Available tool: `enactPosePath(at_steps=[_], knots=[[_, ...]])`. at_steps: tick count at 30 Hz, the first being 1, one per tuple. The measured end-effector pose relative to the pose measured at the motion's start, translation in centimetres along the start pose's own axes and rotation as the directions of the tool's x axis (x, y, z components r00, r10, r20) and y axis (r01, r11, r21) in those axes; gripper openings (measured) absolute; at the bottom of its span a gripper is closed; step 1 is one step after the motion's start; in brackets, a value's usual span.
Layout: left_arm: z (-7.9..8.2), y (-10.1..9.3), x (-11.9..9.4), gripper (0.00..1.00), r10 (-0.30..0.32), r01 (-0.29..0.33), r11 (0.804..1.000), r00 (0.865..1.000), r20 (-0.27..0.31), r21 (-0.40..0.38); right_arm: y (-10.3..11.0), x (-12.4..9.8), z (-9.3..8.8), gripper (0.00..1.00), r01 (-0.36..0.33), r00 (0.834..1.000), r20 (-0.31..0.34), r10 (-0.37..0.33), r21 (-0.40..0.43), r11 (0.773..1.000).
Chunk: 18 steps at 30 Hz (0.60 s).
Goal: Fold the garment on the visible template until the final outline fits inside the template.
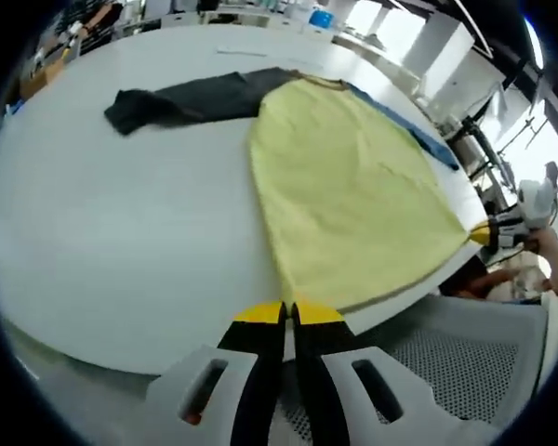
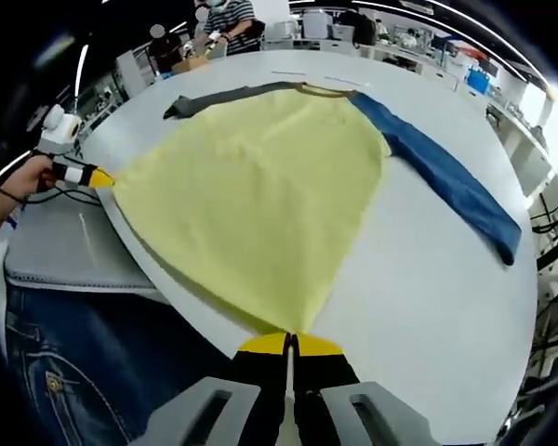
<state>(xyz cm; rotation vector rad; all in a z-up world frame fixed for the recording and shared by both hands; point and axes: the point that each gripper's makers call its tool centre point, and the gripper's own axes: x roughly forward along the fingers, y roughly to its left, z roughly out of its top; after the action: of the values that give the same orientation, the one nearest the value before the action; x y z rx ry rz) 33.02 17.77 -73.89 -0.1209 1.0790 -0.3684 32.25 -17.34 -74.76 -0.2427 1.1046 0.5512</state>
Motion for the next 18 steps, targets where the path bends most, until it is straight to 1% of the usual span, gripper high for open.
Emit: enactPosePath(at_steps=[4, 8, 11, 12, 15, 17, 18], knots=[[-0.3, 0.3, 0.2, 0.00, 0.018, -0.018, 1.000, 1.000, -0.008, -0.007, 0.0, 0.1, -0.2, 0.00, 0.004, 1.000, -0.010, -0.004, -0.022, 1.000], [-0.7, 0.3, 0.4, 0.00, 0.031, -0.031, 0.999, 0.999, -0.021, 0.017, 0.1, 0.3, -0.5, 0.00, 0.001, 1.000, -0.024, -0.001, -0.034, 0.999], [-0.7, 0.2, 0.4, 0.01, 0.037, -0.036, 0.999, 0.999, -0.026, 0.039, 0.0, 0.4, -0.6, 0.00, 0.003, 1.000, -0.025, -0.004, -0.023, 1.000], [-0.7, 0.7, 0.4, 0.01, 0.042, -0.041, 0.998, 0.999, -0.025, 0.043, 0.0, 0.5, -0.6, 0.00, 0.000, 1.000, -0.025, -0.001, -0.022, 1.000], [-0.7, 0.9, 0.4, 0.01, 0.048, -0.047, 0.998, 0.998, -0.030, 0.050, 0.1, 0.6, -0.7, 0.00, -0.007, 1.000, -0.027, 0.007, -0.007, 1.000], [-0.8, 1.1, 0.3, 0.02, 0.055, -0.052, 0.996, 0.998, -0.040, 0.075, 0.0, 0.5, -0.6, 0.00, -0.007, 1.000, -0.018, 0.007, 0.000, 1.000], [-0.8, 1.1, 0.3, 0.03, 0.060, -0.057, 0.994, 0.997, -0.039, 0.092, 0.0, 0.4, -0.6, 0.00, -0.013, 1.000, -0.014, 0.013, 0.021, 1.000]])
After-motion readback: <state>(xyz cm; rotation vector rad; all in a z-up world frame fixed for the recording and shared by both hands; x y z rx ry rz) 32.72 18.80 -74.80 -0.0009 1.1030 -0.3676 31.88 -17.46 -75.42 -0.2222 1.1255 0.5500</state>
